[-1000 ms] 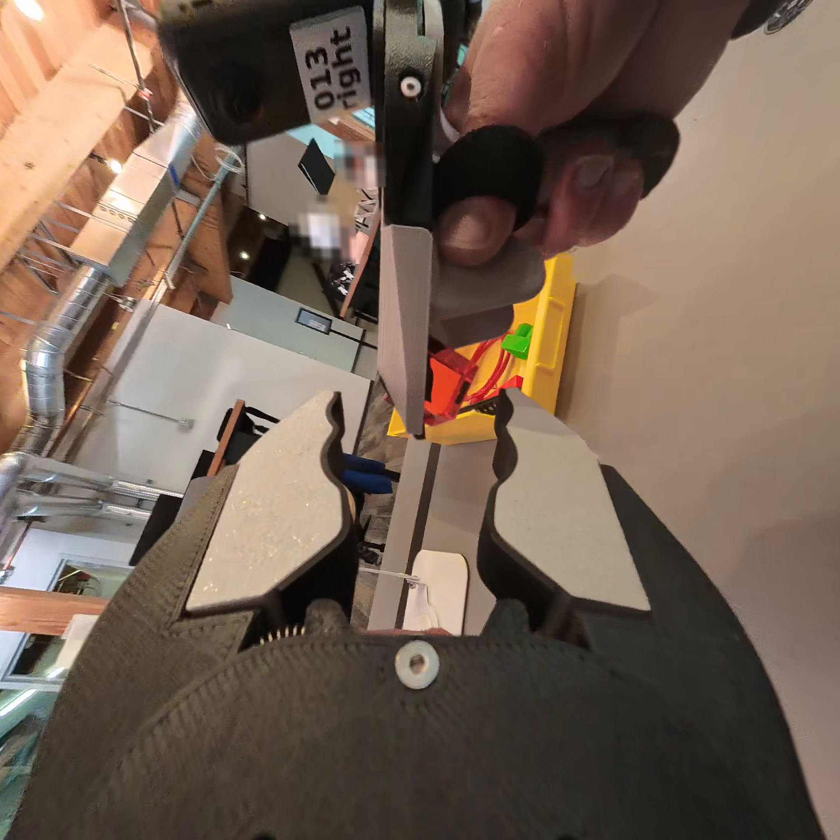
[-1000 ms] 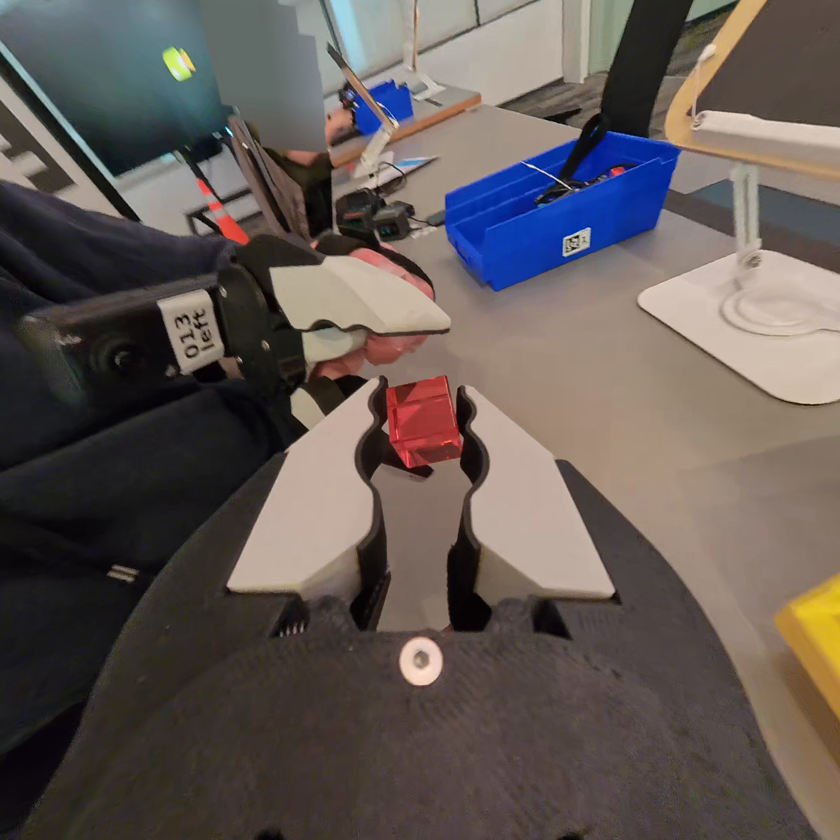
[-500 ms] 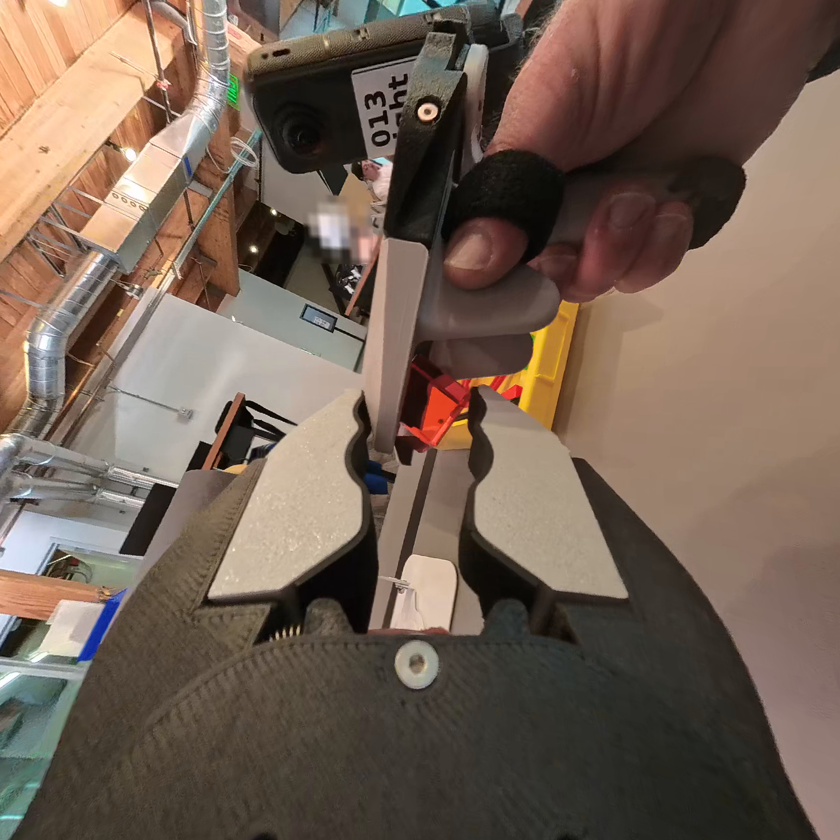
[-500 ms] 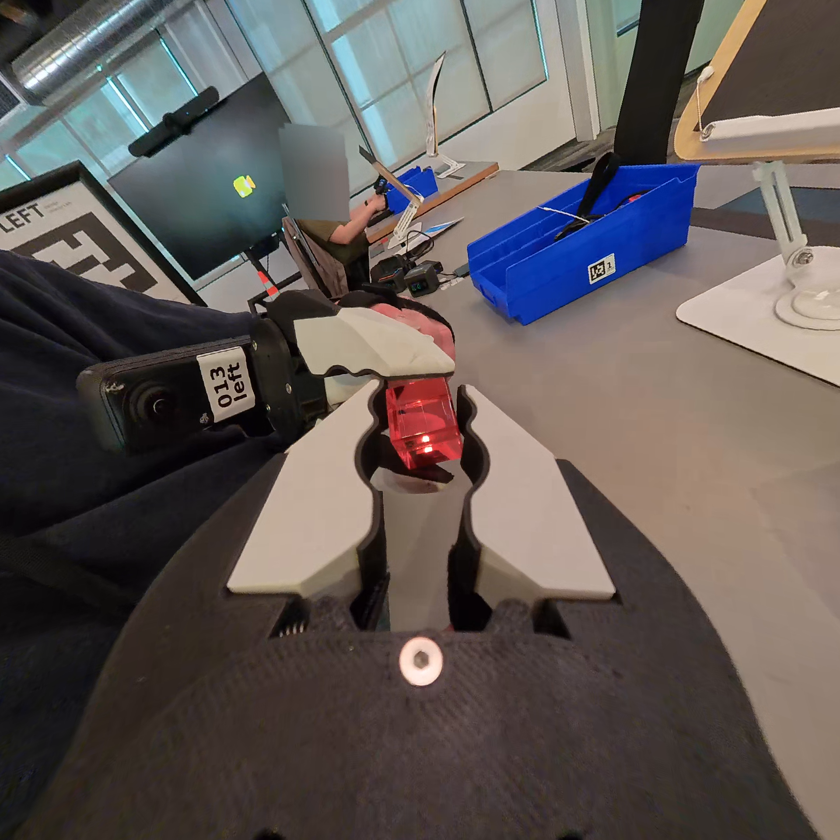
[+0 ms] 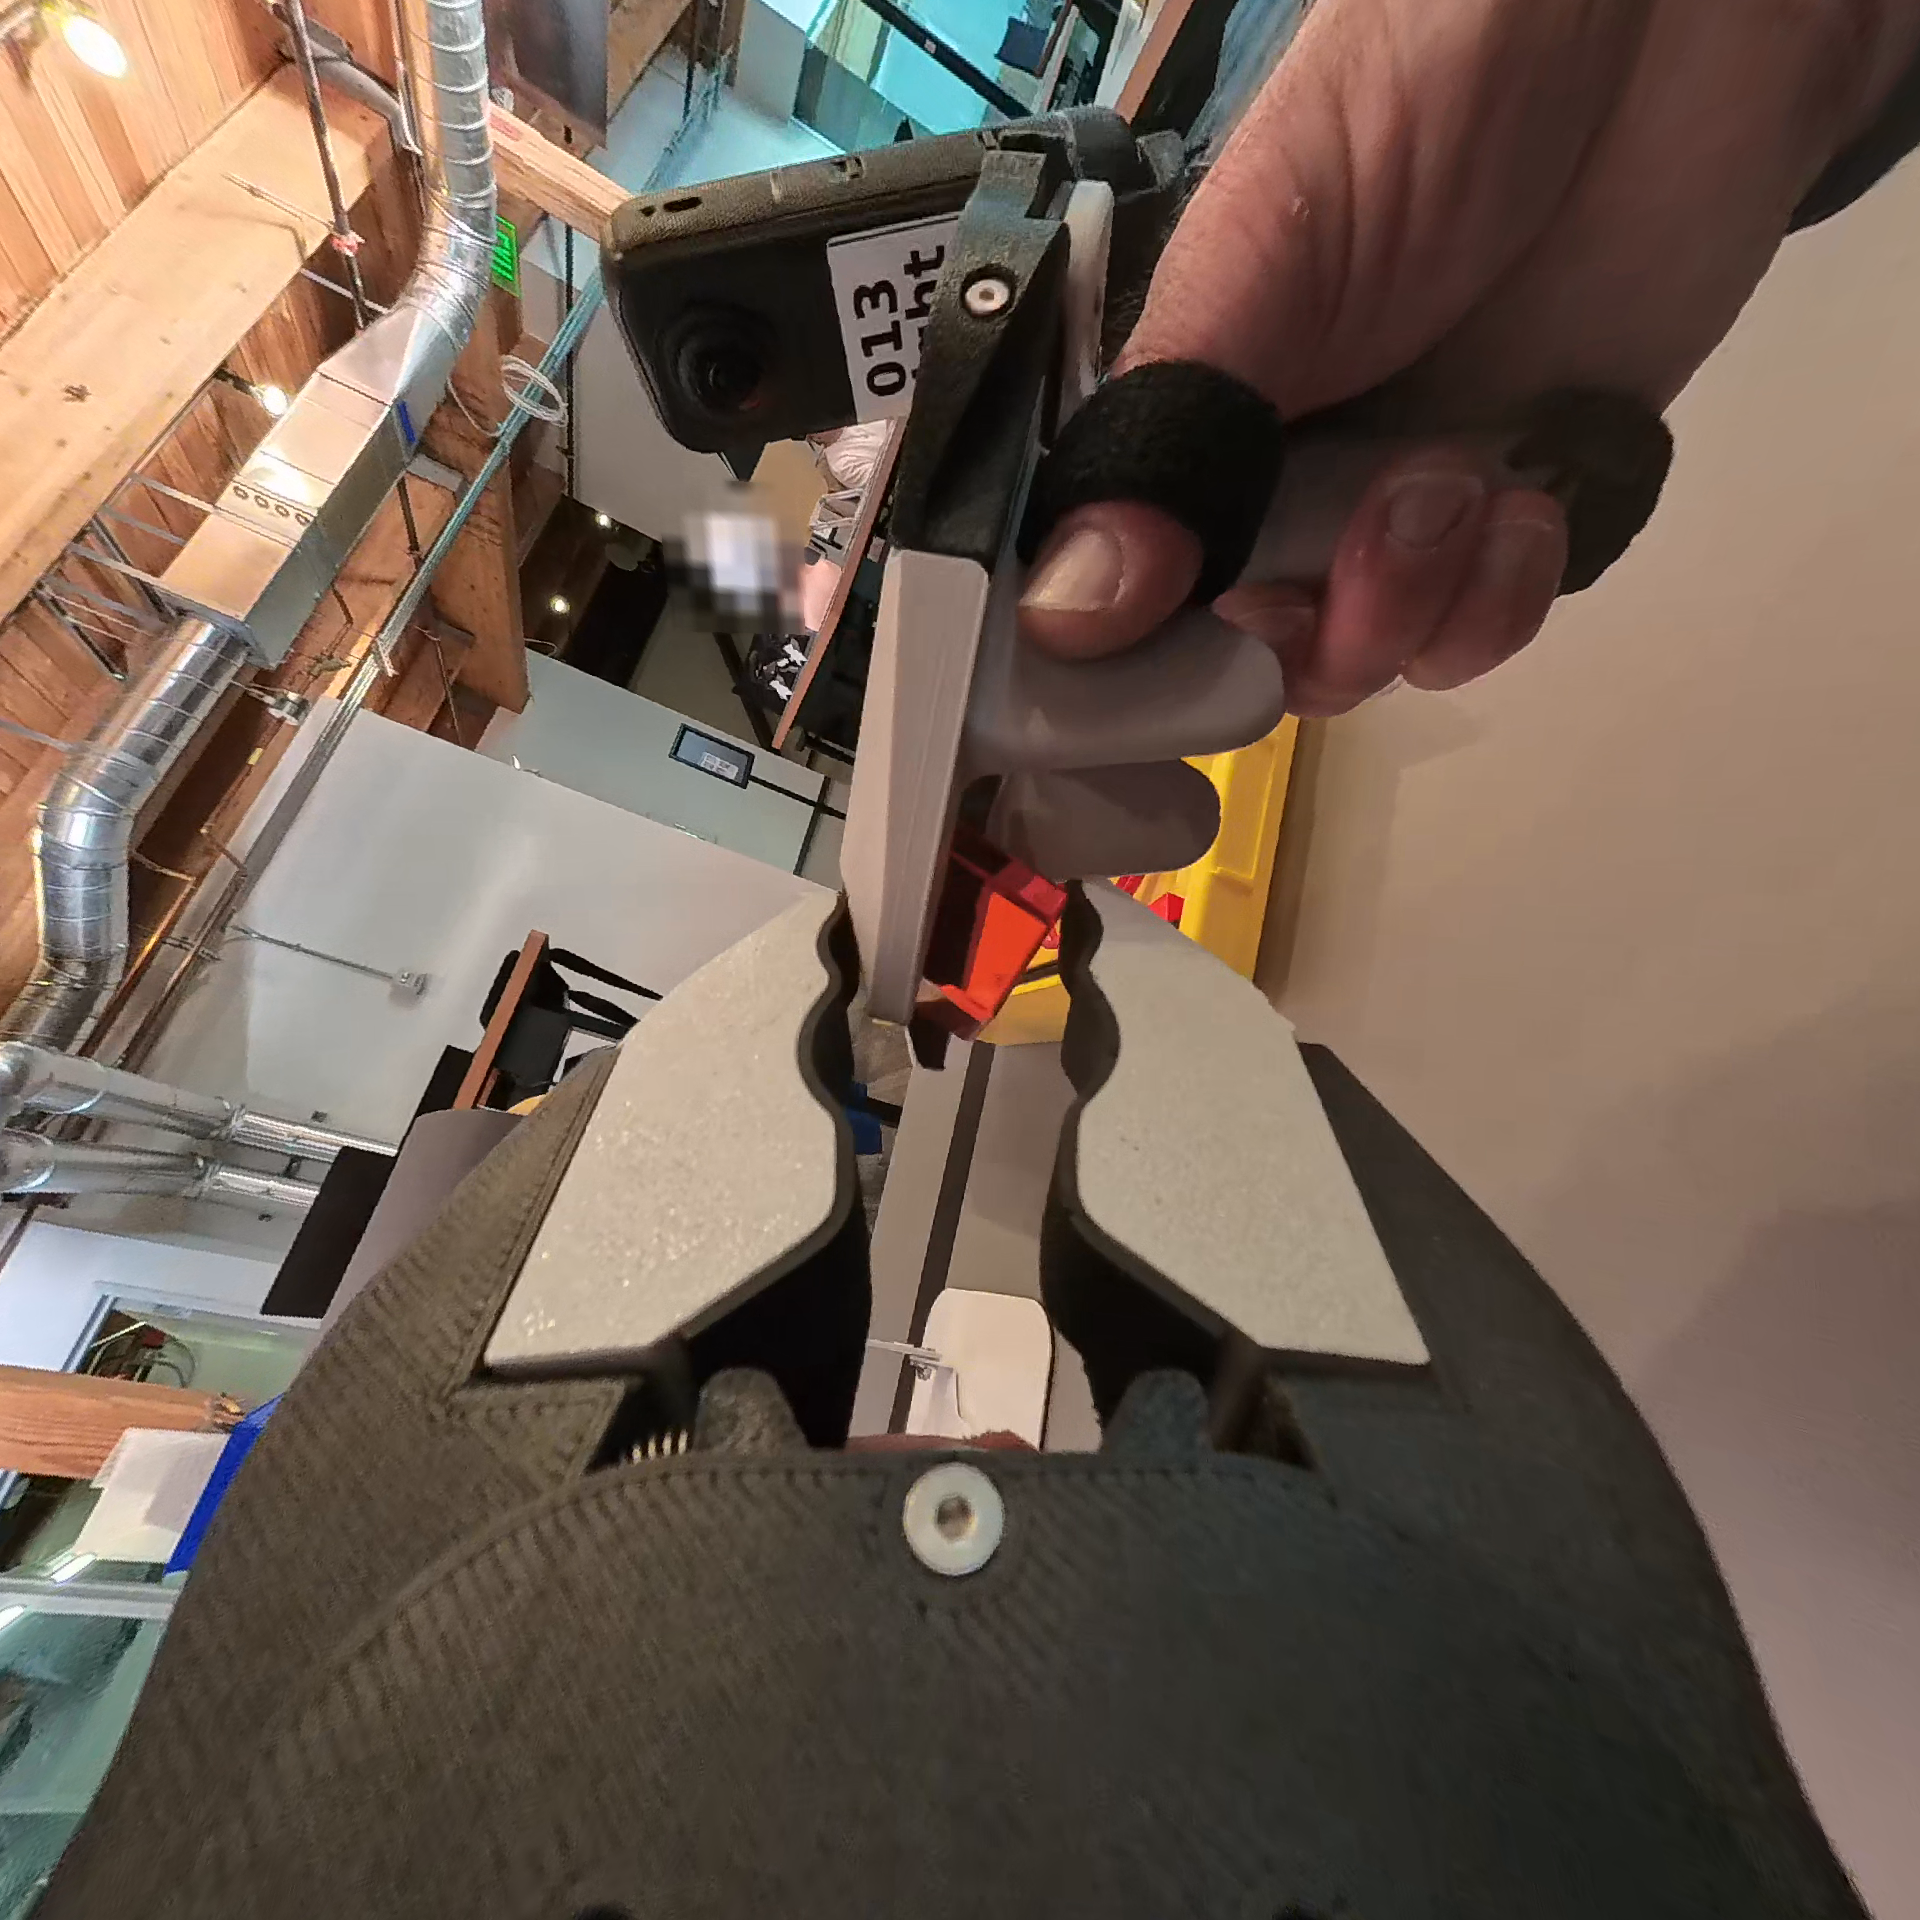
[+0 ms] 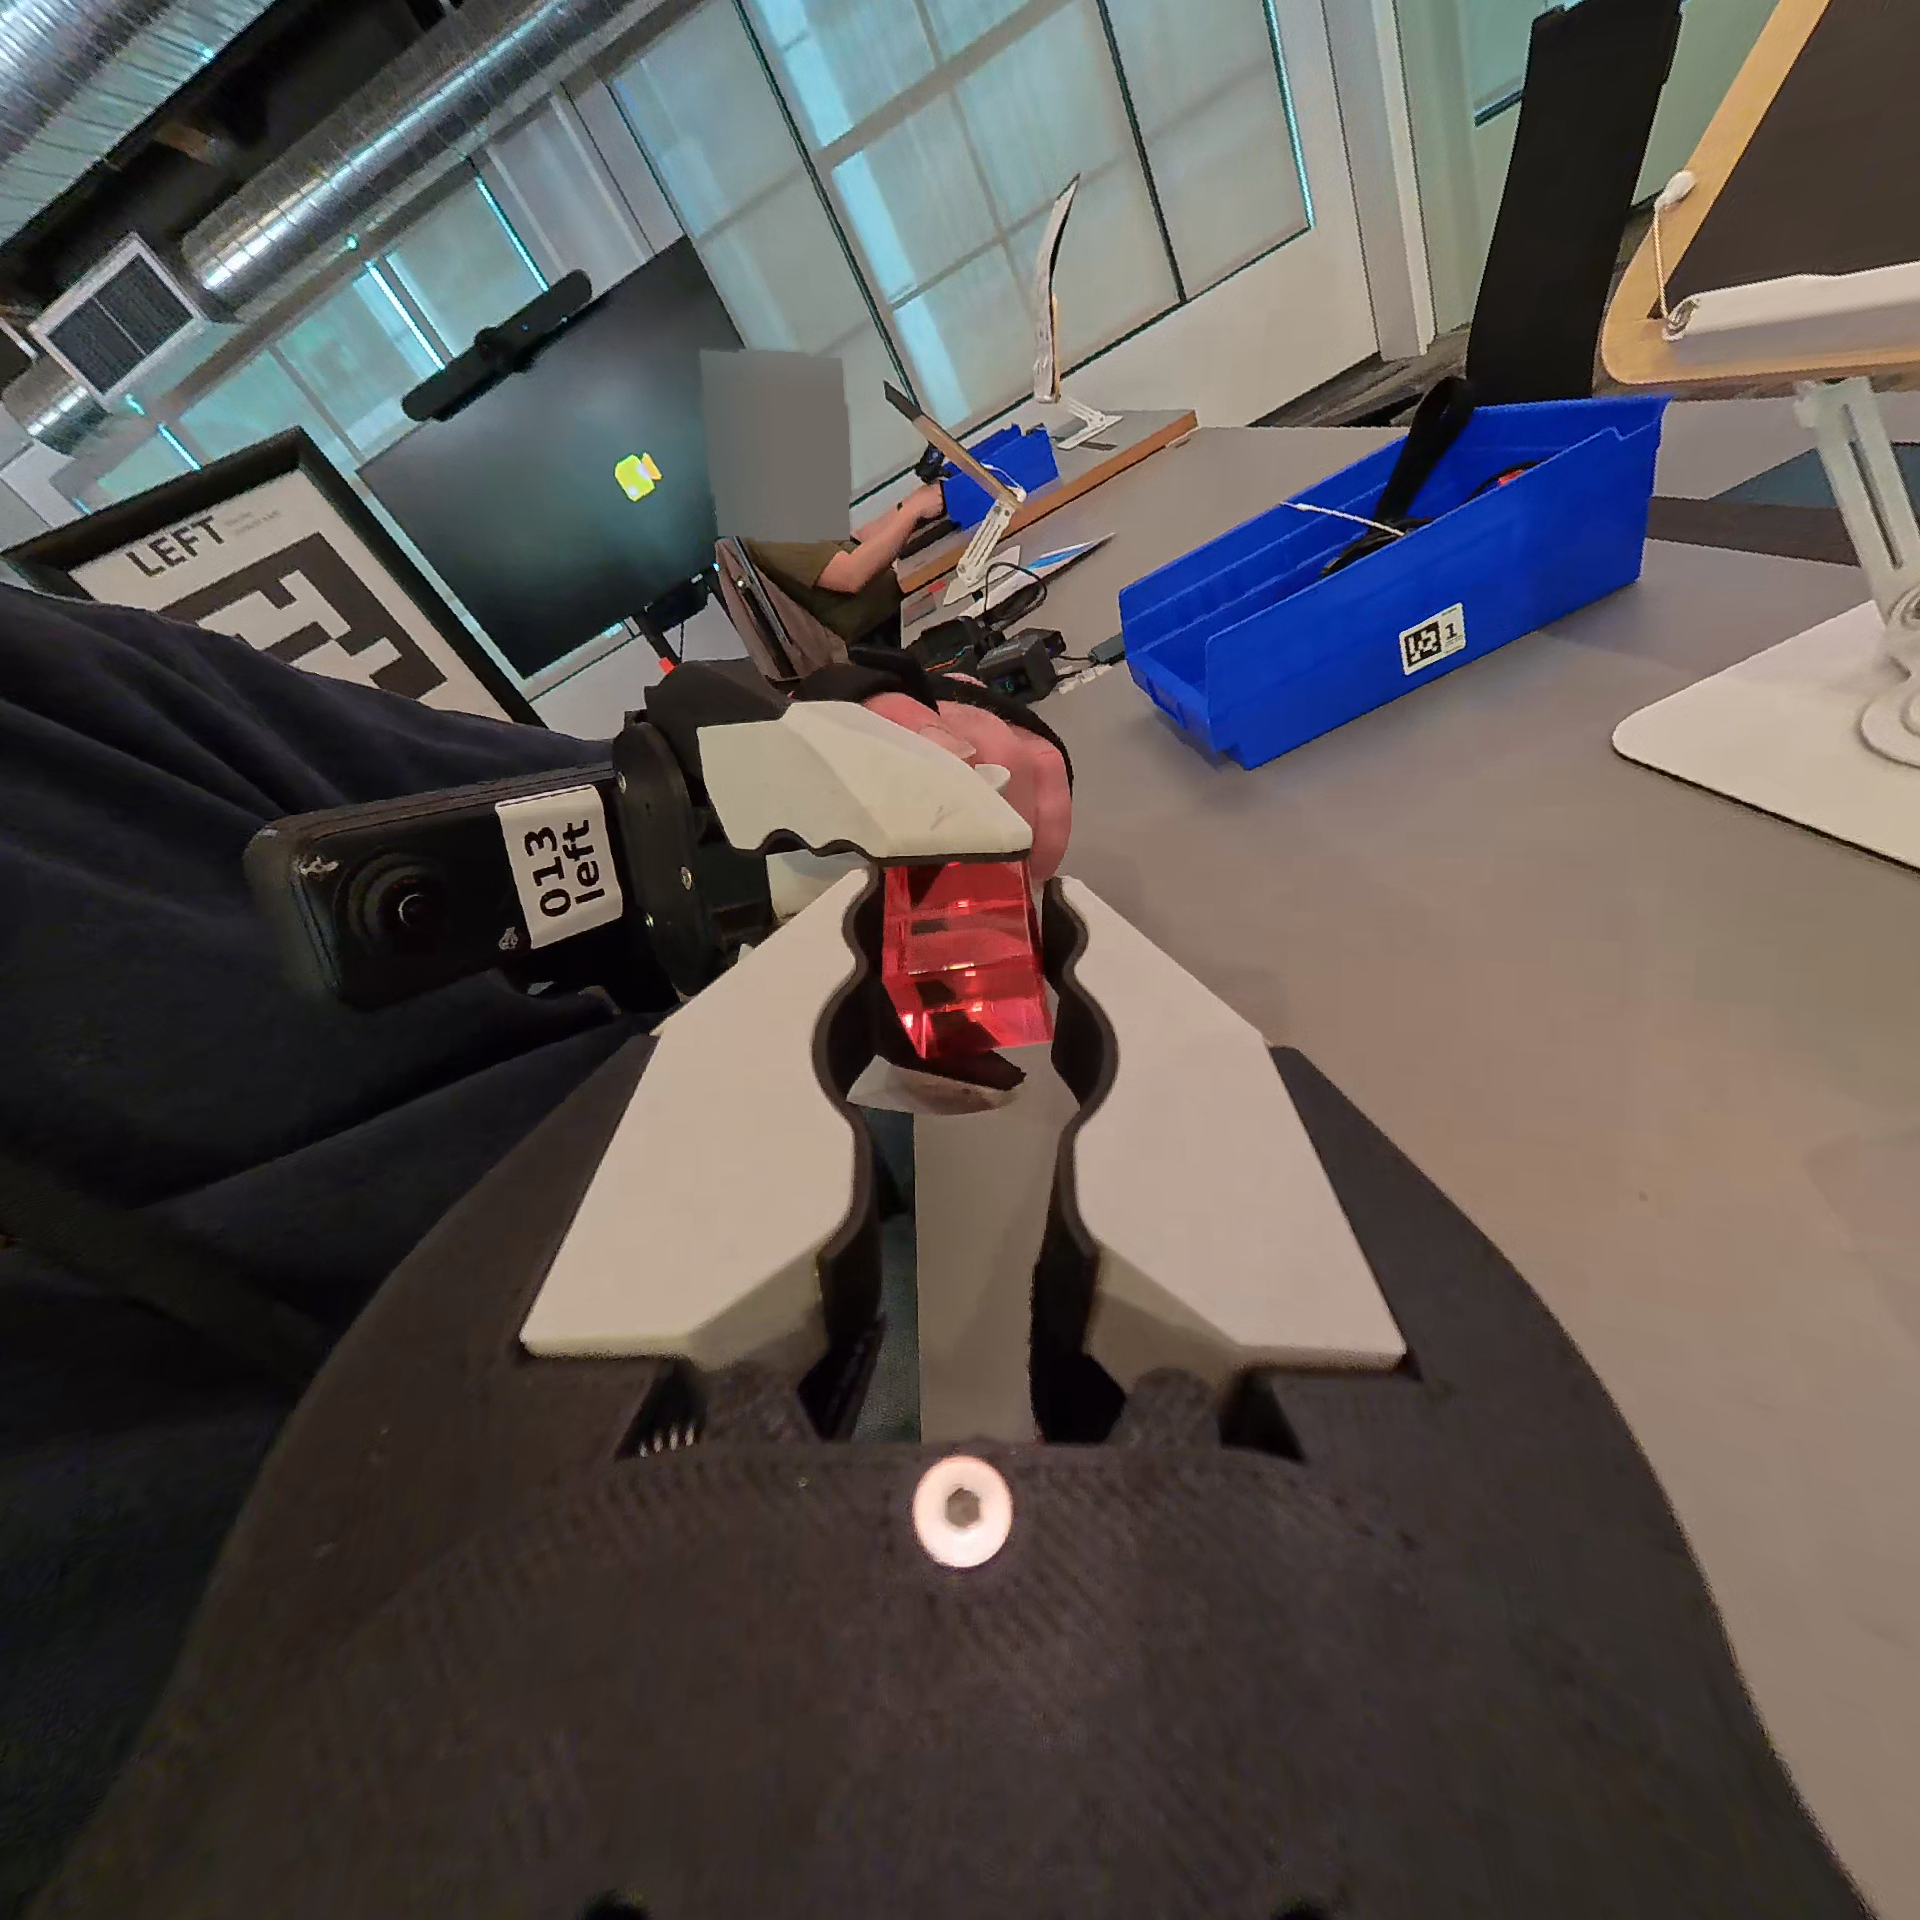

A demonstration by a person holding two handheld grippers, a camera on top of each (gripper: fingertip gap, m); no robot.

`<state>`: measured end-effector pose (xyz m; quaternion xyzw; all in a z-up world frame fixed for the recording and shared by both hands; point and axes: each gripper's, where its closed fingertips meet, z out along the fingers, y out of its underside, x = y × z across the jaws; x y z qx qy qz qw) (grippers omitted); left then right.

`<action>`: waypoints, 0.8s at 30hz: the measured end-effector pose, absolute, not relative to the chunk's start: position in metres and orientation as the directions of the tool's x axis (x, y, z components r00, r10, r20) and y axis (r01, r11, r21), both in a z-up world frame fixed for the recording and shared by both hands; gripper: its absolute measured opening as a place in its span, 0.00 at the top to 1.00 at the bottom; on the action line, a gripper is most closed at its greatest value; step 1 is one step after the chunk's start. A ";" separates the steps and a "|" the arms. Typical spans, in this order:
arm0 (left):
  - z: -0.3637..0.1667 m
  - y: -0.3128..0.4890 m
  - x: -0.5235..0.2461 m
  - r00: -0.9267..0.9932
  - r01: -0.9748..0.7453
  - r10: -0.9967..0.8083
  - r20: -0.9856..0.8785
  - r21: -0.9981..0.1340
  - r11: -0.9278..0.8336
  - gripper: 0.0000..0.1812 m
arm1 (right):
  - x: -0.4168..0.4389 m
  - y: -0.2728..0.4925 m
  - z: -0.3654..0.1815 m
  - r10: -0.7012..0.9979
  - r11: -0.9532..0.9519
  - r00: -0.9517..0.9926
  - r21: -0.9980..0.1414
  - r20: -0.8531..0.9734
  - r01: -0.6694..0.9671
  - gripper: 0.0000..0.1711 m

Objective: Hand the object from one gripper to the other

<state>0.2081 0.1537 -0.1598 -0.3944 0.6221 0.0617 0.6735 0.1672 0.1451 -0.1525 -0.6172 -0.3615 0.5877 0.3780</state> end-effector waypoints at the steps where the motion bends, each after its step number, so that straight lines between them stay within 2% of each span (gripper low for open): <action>1: -0.159 0.154 0.208 0.219 -0.574 -0.407 -0.886 -0.455 0.681 0.80 | 0.168 0.146 -0.152 0.891 -0.452 0.048 -0.892 -0.452 -0.001 0.84; 7: -0.154 0.159 0.201 0.237 -0.573 -0.434 -0.869 -0.486 0.660 0.80 | 0.176 0.146 -0.151 0.913 -0.403 0.074 -0.915 -0.401 0.017 0.76; 10: -0.150 0.161 0.196 0.250 -0.542 -0.530 -0.810 -0.571 0.617 0.80 | 0.185 0.146 -0.150 0.964 -0.235 0.148 -0.967 -0.219 0.098 0.70; 13: -0.145 0.160 0.193 0.241 -0.470 -0.694 -0.678 -0.707 0.528 0.80 | 0.197 0.148 -0.144 0.970 0.014 0.234 -0.975 0.067 0.222 0.67; 16: -0.136 0.158 0.191 0.212 -0.380 -0.848 -0.485 -0.841 0.386 0.80 | 0.199 0.145 -0.138 0.909 0.233 0.251 -0.904 0.333 0.358 0.68; 20: -0.130 0.152 0.192 0.144 -0.304 -0.966 -0.217 -0.938 0.166 0.80 | 0.189 0.139 -0.136 0.730 0.493 0.198 -0.705 0.654 0.510 0.71; 22: -0.128 0.145 0.194 0.089 -0.268 -0.992 -0.086 -0.962 0.059 0.80 | 0.184 0.140 -0.135 0.667 0.536 0.197 -0.647 0.718 0.542 0.73; 24: -0.129 0.142 0.194 0.054 -0.257 -0.999 -0.005 -0.966 -0.009 0.80 | 0.182 0.142 -0.132 0.635 0.556 0.227 -0.641 0.738 0.529 0.73</action>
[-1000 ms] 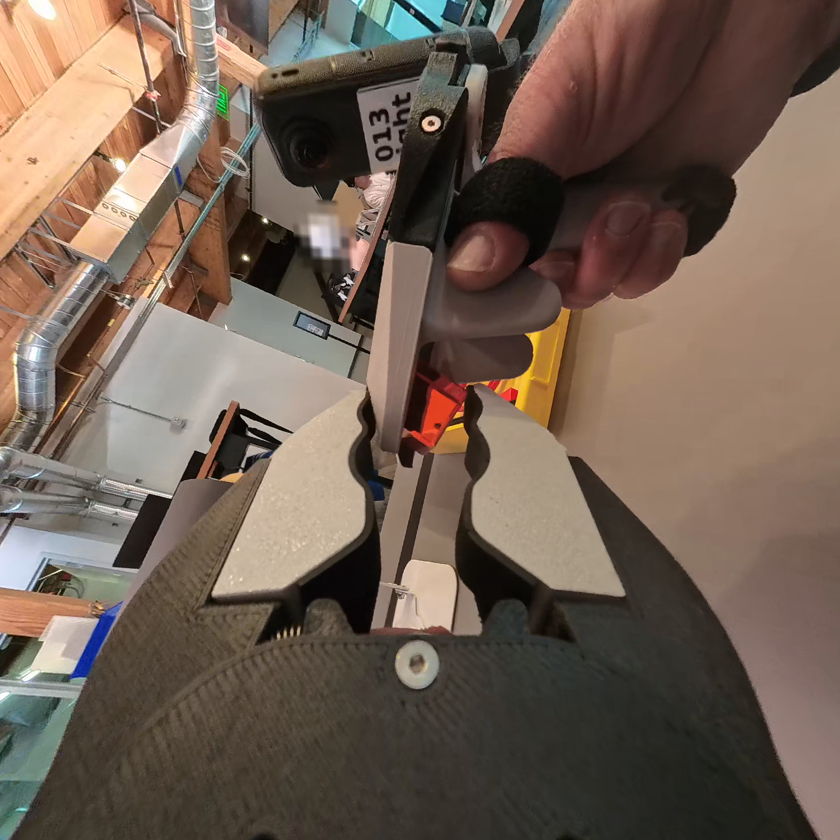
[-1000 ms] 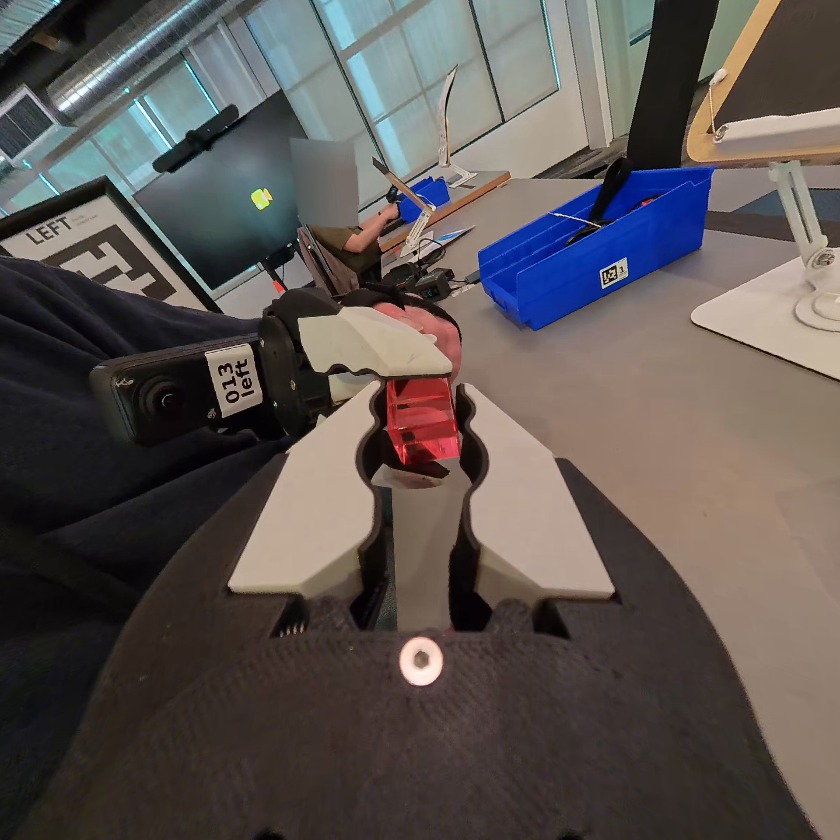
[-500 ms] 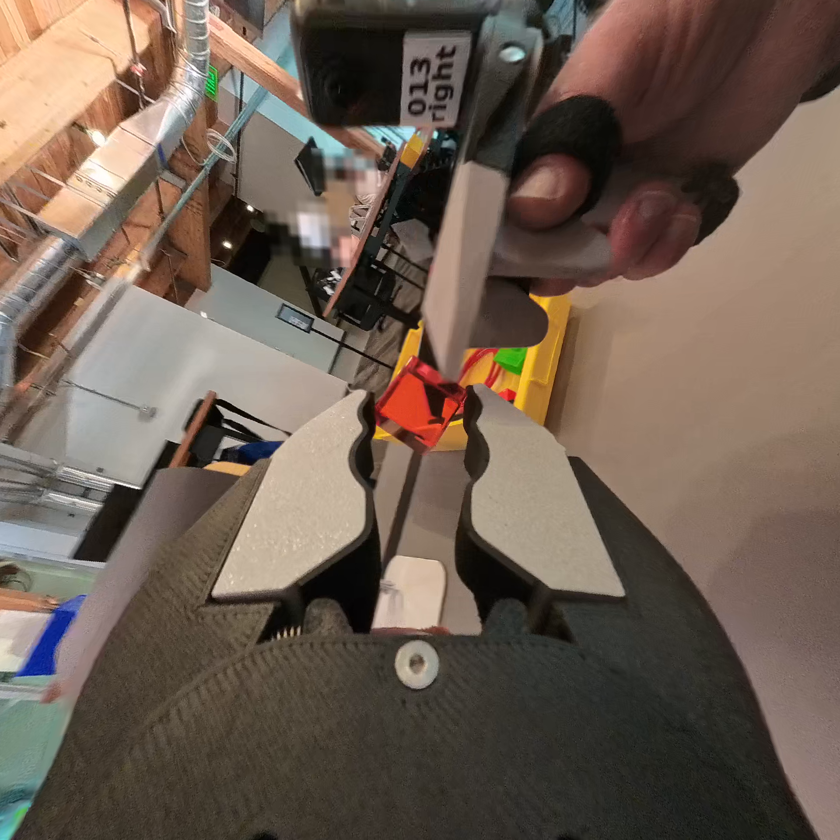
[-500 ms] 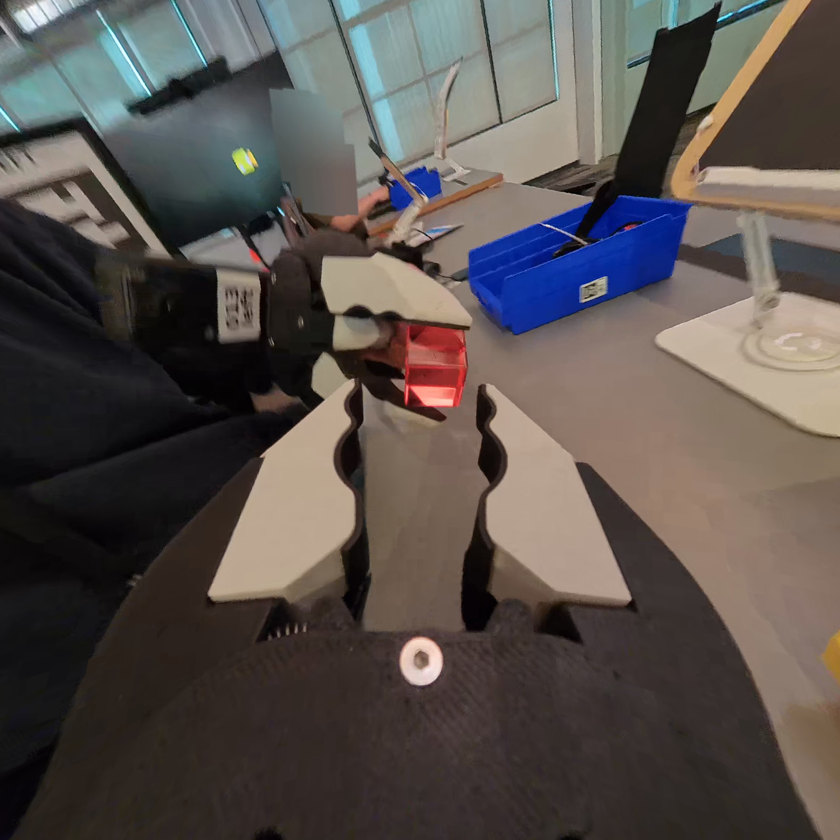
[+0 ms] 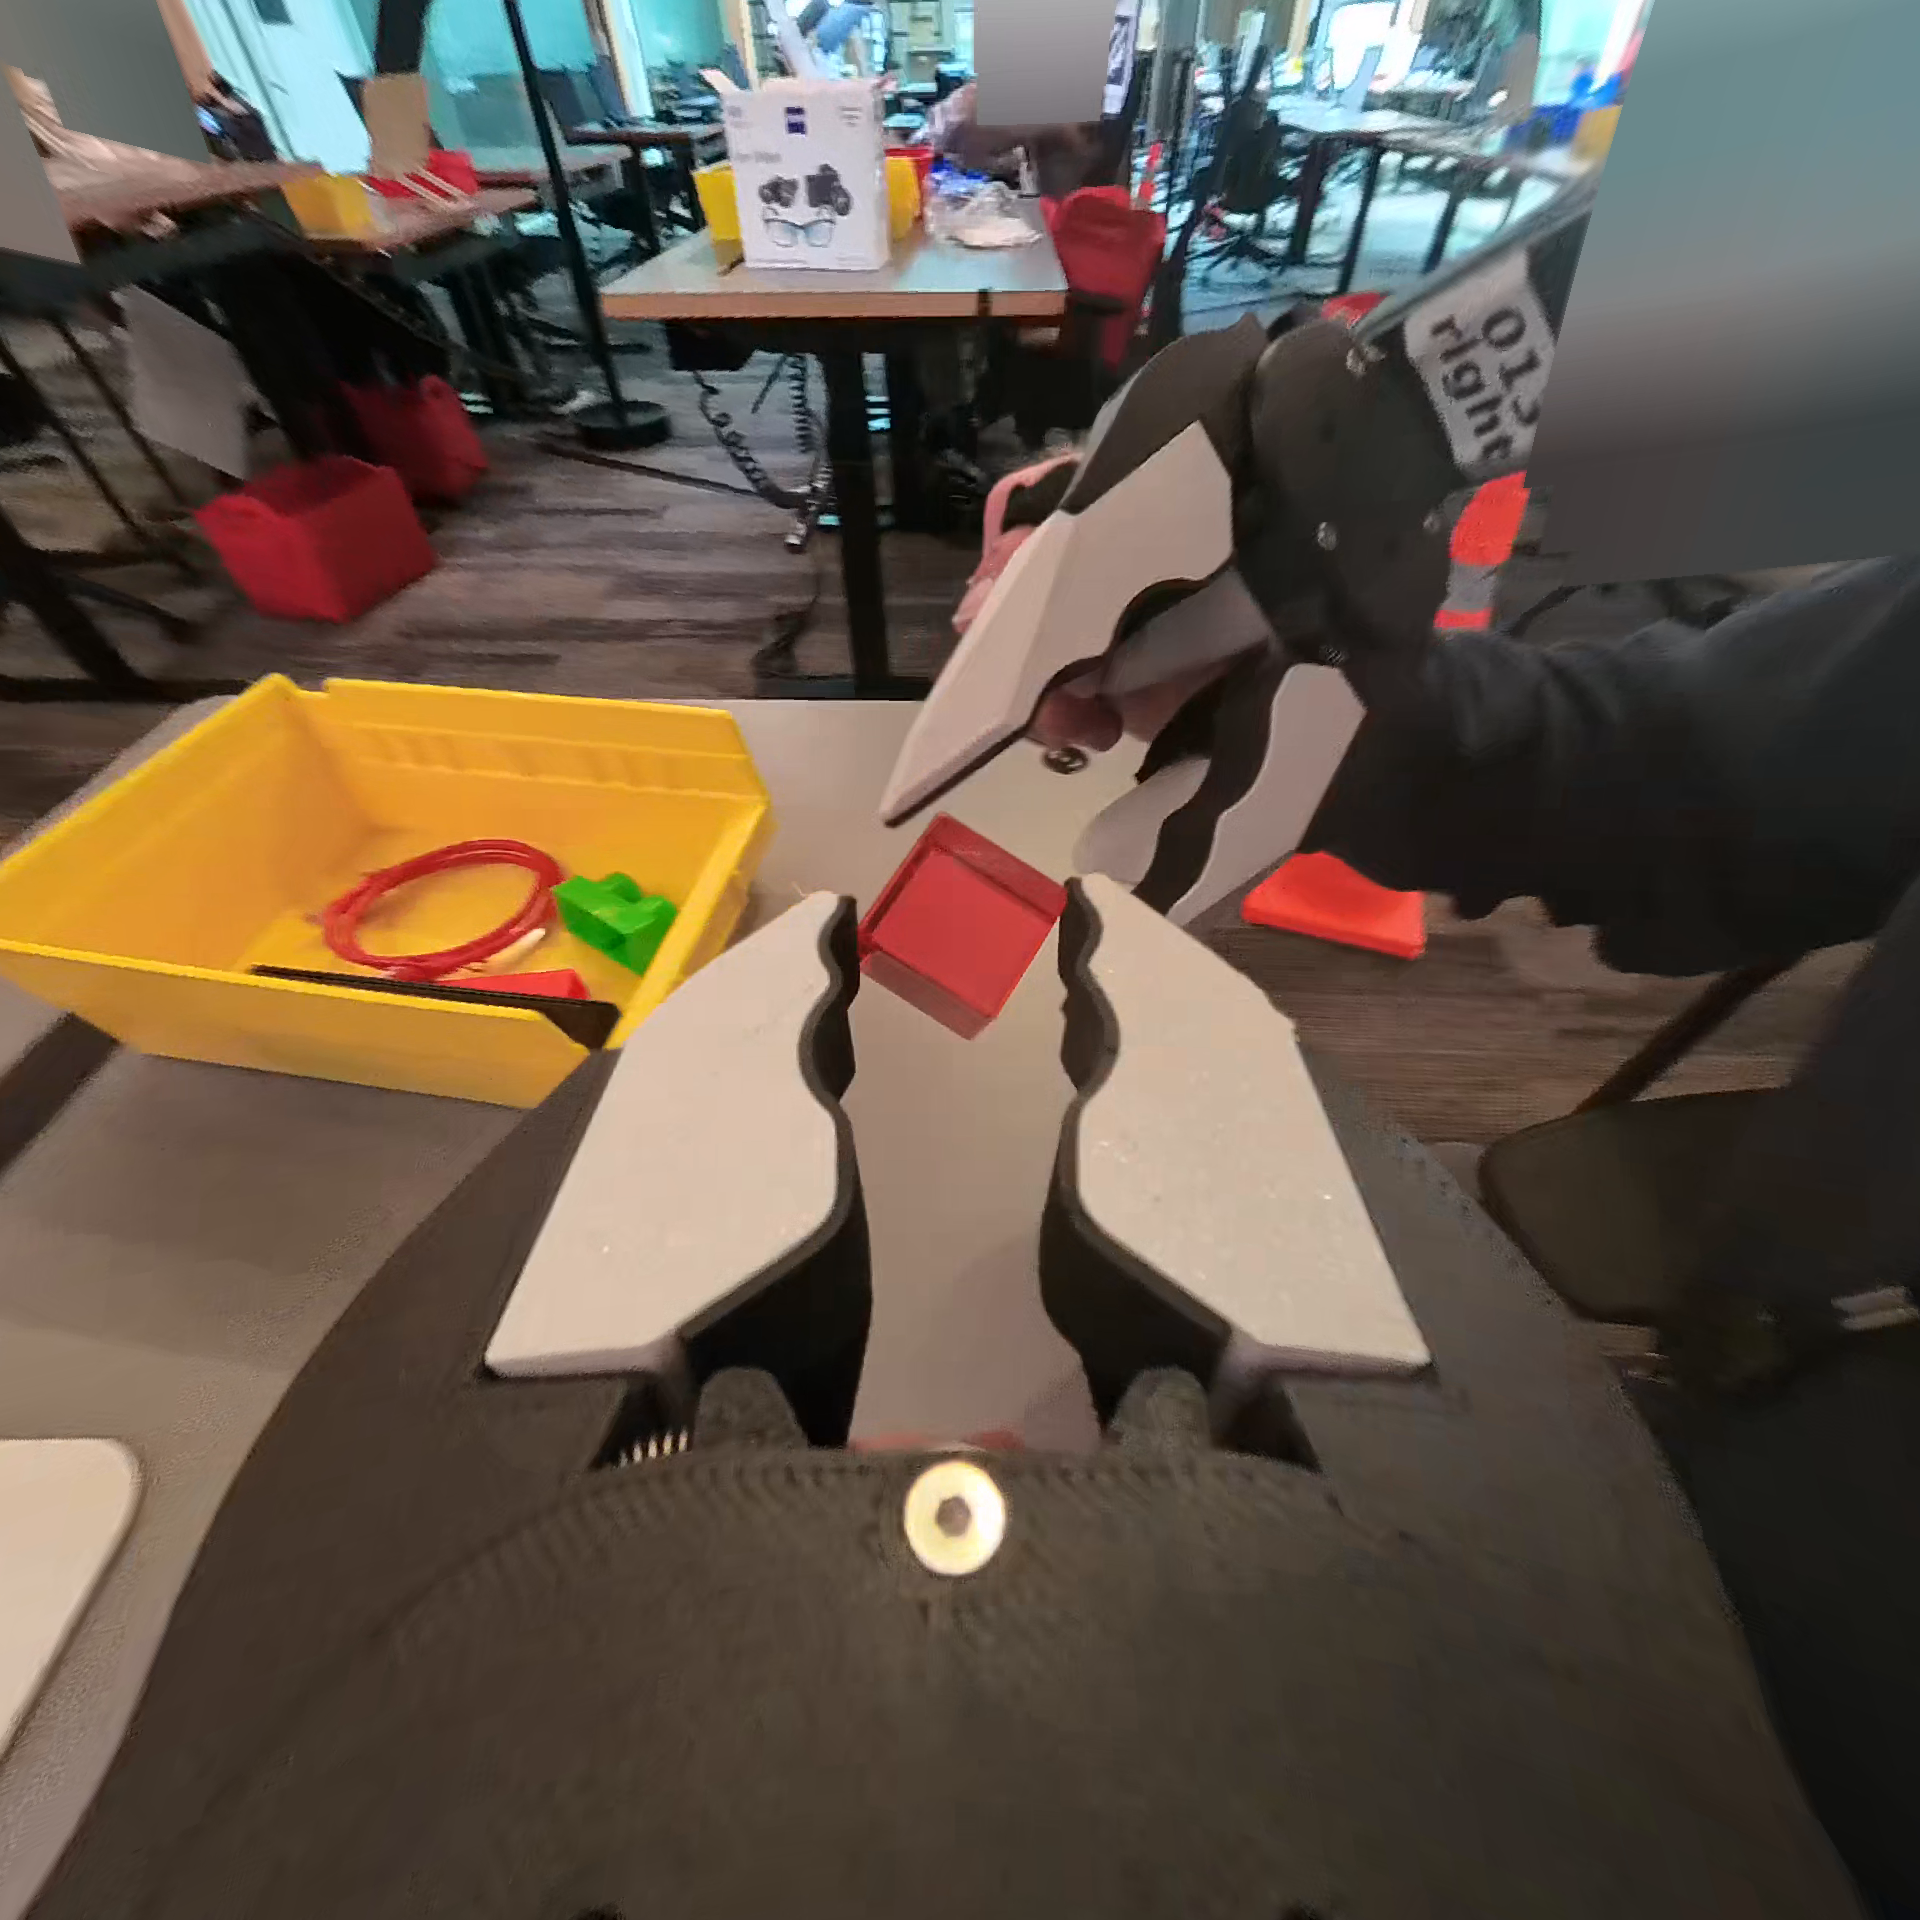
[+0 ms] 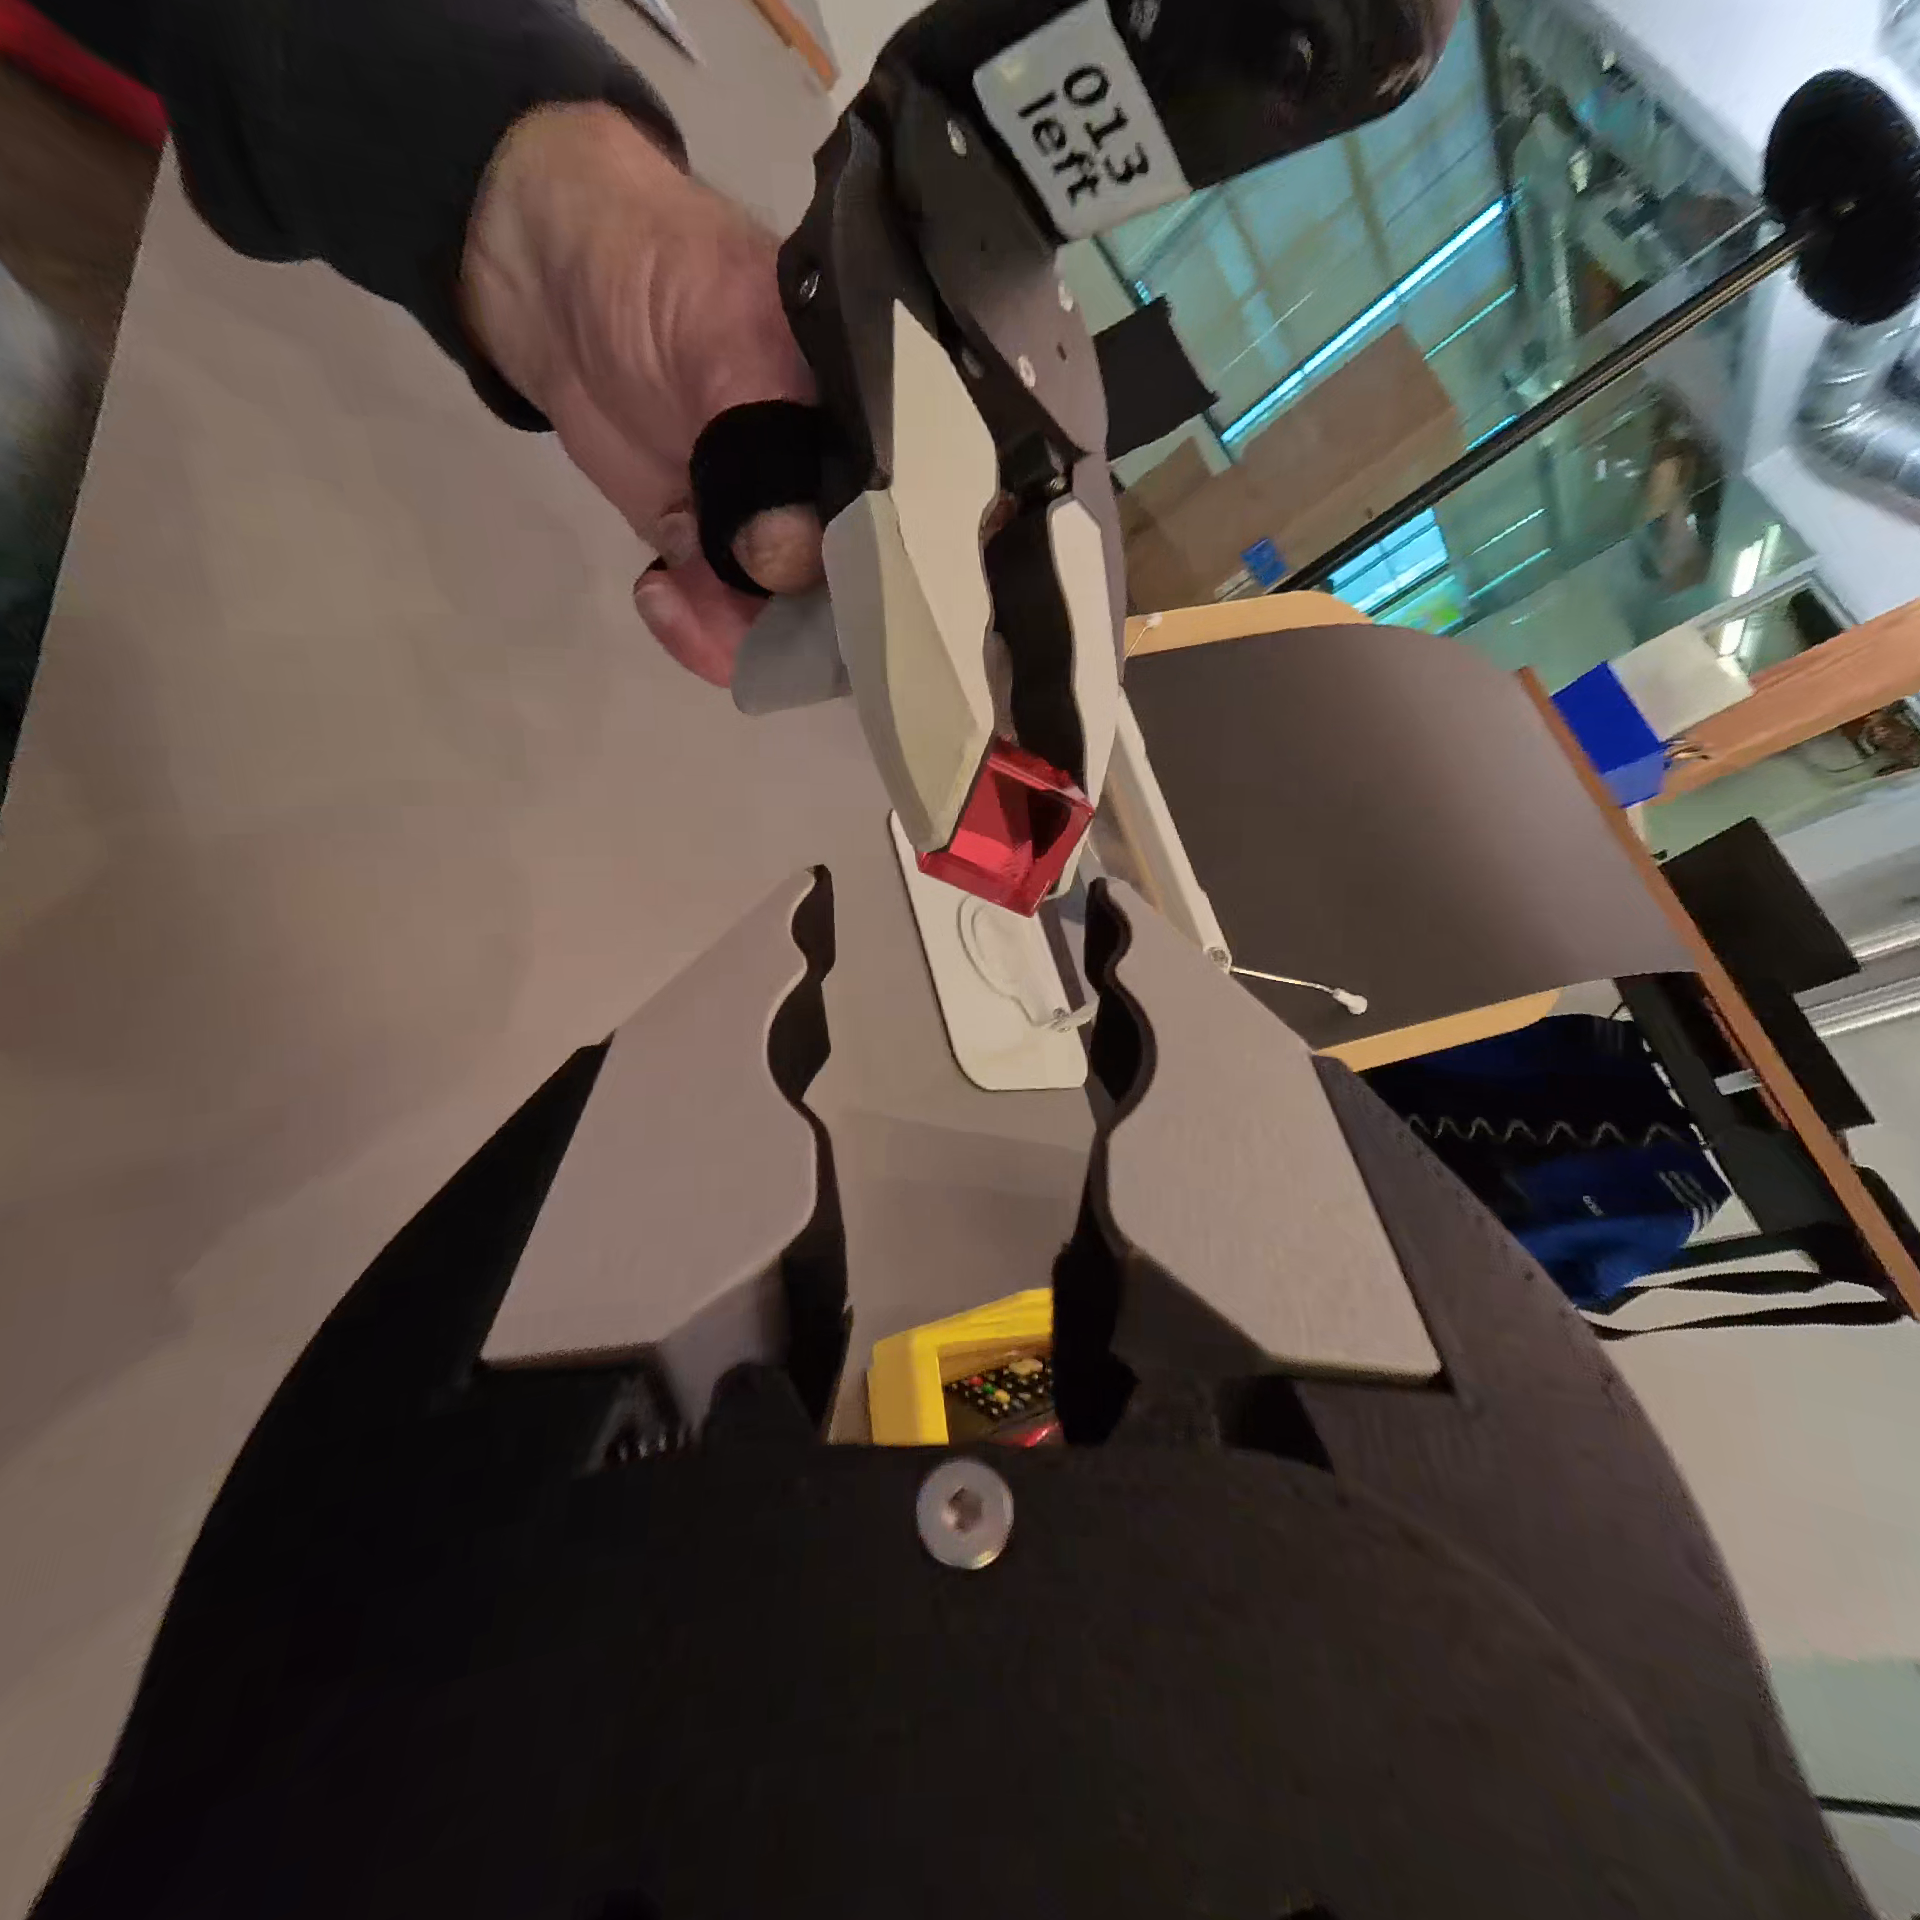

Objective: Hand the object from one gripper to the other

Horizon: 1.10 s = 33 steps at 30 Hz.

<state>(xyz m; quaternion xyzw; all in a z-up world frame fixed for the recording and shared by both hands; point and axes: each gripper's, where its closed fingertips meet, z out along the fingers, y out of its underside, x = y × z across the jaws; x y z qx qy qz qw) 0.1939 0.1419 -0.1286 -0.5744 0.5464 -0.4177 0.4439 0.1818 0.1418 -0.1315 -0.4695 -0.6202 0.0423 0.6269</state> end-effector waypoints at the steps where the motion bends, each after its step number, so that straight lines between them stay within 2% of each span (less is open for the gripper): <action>1: -0.127 0.141 0.194 0.043 -0.238 -0.999 0.021 -0.971 -0.030 0.80 | 0.181 0.142 -0.129 0.628 0.562 0.244 -0.647 0.739 0.515 0.74; 6: -0.123 0.138 0.193 -0.012 -0.172 -0.984 0.177 -0.970 -0.172 0.80 | 0.177 0.140 -0.124 0.599 0.587 0.285 -0.653 0.748 0.479 0.77; 13: -0.127 0.131 0.198 -0.112 -0.139 -0.929 0.353 -0.931 -0.337 0.80 | 0.173 0.140 -0.125 0.528 0.629 0.274 -0.587 0.804 0.510 0.78; 33: -0.122 0.126 0.209 -0.175 -0.119 -0.902 0.396 -0.917 -0.380 0.80 | 0.174 0.134 -0.123 0.554 0.624 0.269 -0.607 0.788 0.492 0.79</action>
